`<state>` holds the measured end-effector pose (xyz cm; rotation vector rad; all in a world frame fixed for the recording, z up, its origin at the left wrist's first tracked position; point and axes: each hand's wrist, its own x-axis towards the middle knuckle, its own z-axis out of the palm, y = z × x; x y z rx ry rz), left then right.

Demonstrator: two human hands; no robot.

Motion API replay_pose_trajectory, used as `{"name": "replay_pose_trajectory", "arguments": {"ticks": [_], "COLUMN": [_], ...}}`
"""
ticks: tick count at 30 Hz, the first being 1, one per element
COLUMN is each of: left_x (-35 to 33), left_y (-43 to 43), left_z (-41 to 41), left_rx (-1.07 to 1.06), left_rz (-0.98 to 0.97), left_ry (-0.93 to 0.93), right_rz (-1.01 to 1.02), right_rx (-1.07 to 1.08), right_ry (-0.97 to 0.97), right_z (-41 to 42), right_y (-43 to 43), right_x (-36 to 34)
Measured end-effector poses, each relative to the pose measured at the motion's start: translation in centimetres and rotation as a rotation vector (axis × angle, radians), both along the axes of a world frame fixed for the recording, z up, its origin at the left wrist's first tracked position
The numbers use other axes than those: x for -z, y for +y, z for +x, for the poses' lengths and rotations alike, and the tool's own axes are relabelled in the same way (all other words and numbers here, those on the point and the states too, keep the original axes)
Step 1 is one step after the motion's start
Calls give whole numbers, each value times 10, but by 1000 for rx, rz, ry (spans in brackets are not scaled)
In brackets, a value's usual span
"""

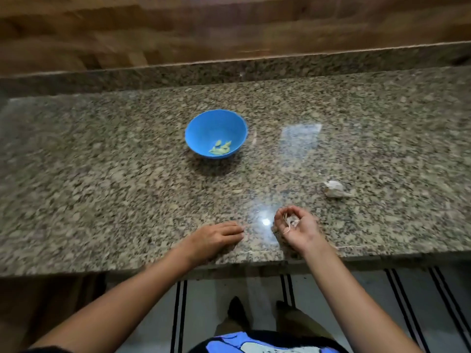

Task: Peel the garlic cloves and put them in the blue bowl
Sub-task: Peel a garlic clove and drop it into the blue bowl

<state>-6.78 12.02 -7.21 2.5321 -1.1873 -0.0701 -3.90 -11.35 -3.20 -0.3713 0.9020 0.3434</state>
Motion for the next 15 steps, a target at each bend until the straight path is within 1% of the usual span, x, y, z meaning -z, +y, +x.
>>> {"name": "replay_pose_trajectory", "arguments": {"ticks": [3, 5, 6, 8, 9, 10, 11, 12, 13, 14, 15], "left_x": [5, 5, 4, -3, -7, -13, -18, -25, -31, -37, -42], "left_y": [2, -6, -12, -25, -30, -35, -38, -40, -38, -33, -24], "left_z": [-19, -28, -29, -30, -31, -31, -33, -38, -45, -55, -70], "left_rx": [-154, -296, -376, -578, -698, -858, -1062, -1296, -1514, -1649, -1692], "left_rz": [-34, -10, 23, 66, 63, -20, -189, -443, -791, -1218, -1639], "left_ry": [-172, -189, -168, -69, -15, 77, 160, 260, 377, 514, 618], "right_rz": [-15, -13, -8, 4, 6, 4, -2, -8, -14, -13, -5], "right_rx": [-114, -169, -196, -269, -316, -348, -388, -433, -478, -524, -580], "right_ry": [3, 6, 7, 4, -5, -18, -33, -49, -66, -85, -101], "right_z": [-1, -1, -1, -3, -6, -9, -13, -18, -23, -28, -35], "right_y": [13, 17, 18, 22, 24, 27, 32, 38, 46, 57, 69], "right_x": [-1, 0, -1, -2, -3, -4, -4, -6, -6, -7, -7]}}
